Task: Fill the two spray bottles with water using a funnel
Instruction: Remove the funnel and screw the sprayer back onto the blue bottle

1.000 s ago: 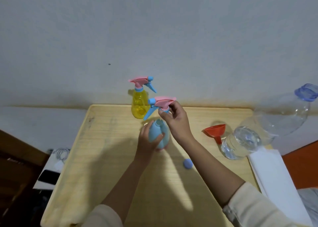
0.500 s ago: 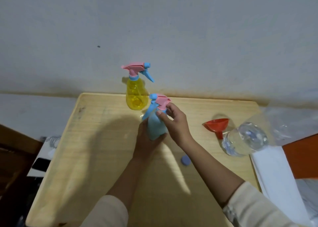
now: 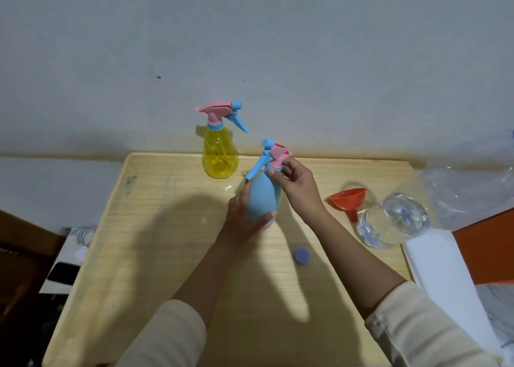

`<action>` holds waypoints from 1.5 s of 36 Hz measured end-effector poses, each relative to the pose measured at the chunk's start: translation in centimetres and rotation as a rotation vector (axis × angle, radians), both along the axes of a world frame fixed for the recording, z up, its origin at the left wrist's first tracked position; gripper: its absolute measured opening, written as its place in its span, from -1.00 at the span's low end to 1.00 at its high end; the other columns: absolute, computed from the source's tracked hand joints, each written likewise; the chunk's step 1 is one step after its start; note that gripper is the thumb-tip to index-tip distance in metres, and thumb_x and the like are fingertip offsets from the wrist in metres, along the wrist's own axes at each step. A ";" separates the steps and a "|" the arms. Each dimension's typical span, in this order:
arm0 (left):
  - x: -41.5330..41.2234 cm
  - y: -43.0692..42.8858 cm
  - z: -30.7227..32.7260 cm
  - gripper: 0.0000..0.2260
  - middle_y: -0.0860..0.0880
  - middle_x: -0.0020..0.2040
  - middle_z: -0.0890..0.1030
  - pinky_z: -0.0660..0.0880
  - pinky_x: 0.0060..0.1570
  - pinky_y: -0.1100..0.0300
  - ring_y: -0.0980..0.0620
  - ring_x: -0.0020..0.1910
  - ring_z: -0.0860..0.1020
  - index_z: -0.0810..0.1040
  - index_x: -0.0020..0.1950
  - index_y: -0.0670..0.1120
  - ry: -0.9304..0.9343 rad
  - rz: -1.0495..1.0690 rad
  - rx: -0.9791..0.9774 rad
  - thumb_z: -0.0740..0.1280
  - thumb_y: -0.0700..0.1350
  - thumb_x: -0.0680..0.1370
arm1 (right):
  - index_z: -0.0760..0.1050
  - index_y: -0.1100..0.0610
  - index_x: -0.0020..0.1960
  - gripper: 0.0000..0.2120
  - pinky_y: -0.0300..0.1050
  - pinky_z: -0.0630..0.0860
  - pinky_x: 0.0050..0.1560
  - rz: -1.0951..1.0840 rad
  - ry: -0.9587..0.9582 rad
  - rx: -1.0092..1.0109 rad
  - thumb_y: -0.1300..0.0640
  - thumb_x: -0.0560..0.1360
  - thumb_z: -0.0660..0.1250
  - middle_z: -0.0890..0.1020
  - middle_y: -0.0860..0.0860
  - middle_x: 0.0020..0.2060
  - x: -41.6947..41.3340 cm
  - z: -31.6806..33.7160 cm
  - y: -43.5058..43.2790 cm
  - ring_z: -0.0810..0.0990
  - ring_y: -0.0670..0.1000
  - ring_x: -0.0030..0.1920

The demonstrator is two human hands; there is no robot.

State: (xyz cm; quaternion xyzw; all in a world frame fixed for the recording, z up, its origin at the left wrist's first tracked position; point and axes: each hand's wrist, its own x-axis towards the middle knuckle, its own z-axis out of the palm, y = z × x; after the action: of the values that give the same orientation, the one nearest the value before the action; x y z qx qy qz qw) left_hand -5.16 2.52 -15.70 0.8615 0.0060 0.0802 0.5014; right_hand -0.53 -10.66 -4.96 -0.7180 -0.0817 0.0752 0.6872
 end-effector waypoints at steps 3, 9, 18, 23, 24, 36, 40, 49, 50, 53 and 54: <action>0.1 -0.2 -0.4 -0.15 -0.15 0.39 0.38 0.42 0.21 -0.15 -0.14 0.31 0.41 0.17 0.51 -0.11 0.024 -0.018 -0.013 0.38 0.26 0.37 | 0.52 0.18 0.00 -0.85 -0.34 0.49 -0.03 0.015 0.018 0.022 0.36 0.48 0.33 0.63 0.01 -0.08 0.0 0.1 -0.4 0.60 -0.16 -0.07; 0.4 -0.6 1.1 -0.19 0.03 0.41 0.32 0.40 0.28 -0.12 -0.01 0.36 0.36 0.05 0.47 0.27 0.084 -0.091 -0.153 0.43 0.25 0.35 | 0.53 0.12 -0.10 -0.85 -0.37 0.48 -0.11 -0.064 0.029 0.044 0.33 0.43 0.41 0.62 -0.02 -0.18 0.3 0.4 -0.7 0.59 -0.20 -0.17; -0.3 -2.2 2.3 -0.20 0.04 0.45 0.28 0.37 0.31 -0.19 -0.06 0.42 0.31 0.03 0.46 0.37 0.117 -0.127 -0.240 0.43 0.27 0.36 | 0.47 0.10 0.10 -0.75 -0.34 0.44 -0.15 -0.207 0.082 -0.051 0.09 0.46 0.41 0.52 -0.07 -0.16 -0.2 1.3 -0.7 0.49 -0.11 -0.14; -0.5 -3.0 4.4 -0.21 0.06 0.38 0.34 0.46 0.23 -0.15 -0.05 0.35 0.38 0.09 0.49 0.25 0.078 -0.103 -0.323 0.45 0.13 0.38 | 0.50 0.14 0.17 -0.71 -0.21 0.41 -0.05 -0.110 0.138 -0.011 -0.02 0.59 0.18 0.58 0.03 -0.03 -0.7 3.1 -0.9 0.52 -0.04 -0.01; -0.4 -3.0 4.7 -0.21 0.05 0.36 0.35 0.47 0.21 -0.15 -0.05 0.33 0.40 0.09 0.48 0.25 0.078 -0.097 -0.324 0.46 0.13 0.37 | 0.50 0.16 0.14 -0.71 -0.19 0.42 -0.06 -0.109 0.124 -0.014 -0.01 0.58 0.20 0.57 0.04 -0.05 -0.8 3.4 -0.9 0.52 -0.04 -0.04; -2.2 -1.7 11.2 -0.27 0.20 0.49 0.20 0.36 0.35 -0.09 0.12 0.45 0.26 0.03 0.46 0.35 -0.080 -0.157 -0.250 0.38 0.19 0.41 | 0.49 0.12 -0.03 -0.84 -0.14 0.42 -0.05 -0.181 -0.021 0.154 0.08 0.60 0.18 0.55 0.02 -0.15 -3.9 7.7 0.0 0.49 -0.06 -0.13; -3.1 -1.0 13.1 -0.26 0.17 0.47 0.23 0.40 0.32 -0.08 0.11 0.42 0.30 0.03 0.47 0.34 -0.080 -0.179 -0.270 0.39 0.17 0.42 | 0.51 0.13 -0.02 -0.91 -0.28 0.46 -0.13 -0.193 -0.067 0.224 0.14 0.56 0.25 0.56 -0.03 -0.18 -4.4 9.1 0.5 0.52 -0.18 -0.20; -5.0 0.8 16.9 -0.27 0.23 0.36 0.29 0.46 0.24 0.14 0.26 0.31 0.37 0.03 0.45 0.40 -0.088 -0.197 -0.218 0.39 0.16 0.41 | 0.57 0.11 -0.05 -0.93 -0.07 0.49 0.00 -0.166 -0.145 0.233 0.14 0.49 0.37 0.66 0.10 -0.10 -5.5 13.1 1.3 0.58 -0.05 -0.10; -5.2 0.9 17.3 -0.26 0.19 0.37 0.29 0.48 0.21 0.15 0.24 0.30 0.38 0.03 0.45 0.40 -0.090 -0.195 -0.215 0.39 0.18 0.40 | 0.56 0.10 -0.02 -0.92 -0.10 0.50 0.00 -0.123 -0.115 0.257 0.13 0.51 0.34 0.68 0.05 -0.09 -5.6 13.4 1.2 0.60 -0.08 -0.08; -5.6 1.3 18.0 -0.25 0.12 0.39 0.30 0.51 0.17 0.14 0.14 0.28 0.42 0.04 0.44 0.41 -0.095 -0.197 -0.215 0.39 0.20 0.37 | 0.54 0.12 0.09 -0.83 -0.08 0.52 0.03 0.022 -0.063 0.305 0.12 0.55 0.25 0.68 0.01 0.01 -5.6 14.1 0.8 0.62 -0.06 0.04; -5.8 1.4 18.2 -0.26 0.12 0.40 0.30 0.52 0.17 0.12 0.12 0.29 0.42 0.04 0.43 0.42 -0.094 -0.203 -0.217 0.39 0.20 0.38 | 0.53 0.13 0.10 -0.82 -0.06 0.52 0.05 0.069 -0.056 0.325 0.12 0.56 0.22 0.67 0.04 0.05 -5.7 14.4 0.7 0.61 -0.03 0.09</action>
State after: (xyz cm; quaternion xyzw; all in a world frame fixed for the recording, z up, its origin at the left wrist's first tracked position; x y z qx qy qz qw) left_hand -10.97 3.89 2.47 0.7937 -0.0961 0.0681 0.5968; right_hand -6.21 -9.95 9.44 -0.5960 -0.1365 0.0645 0.7886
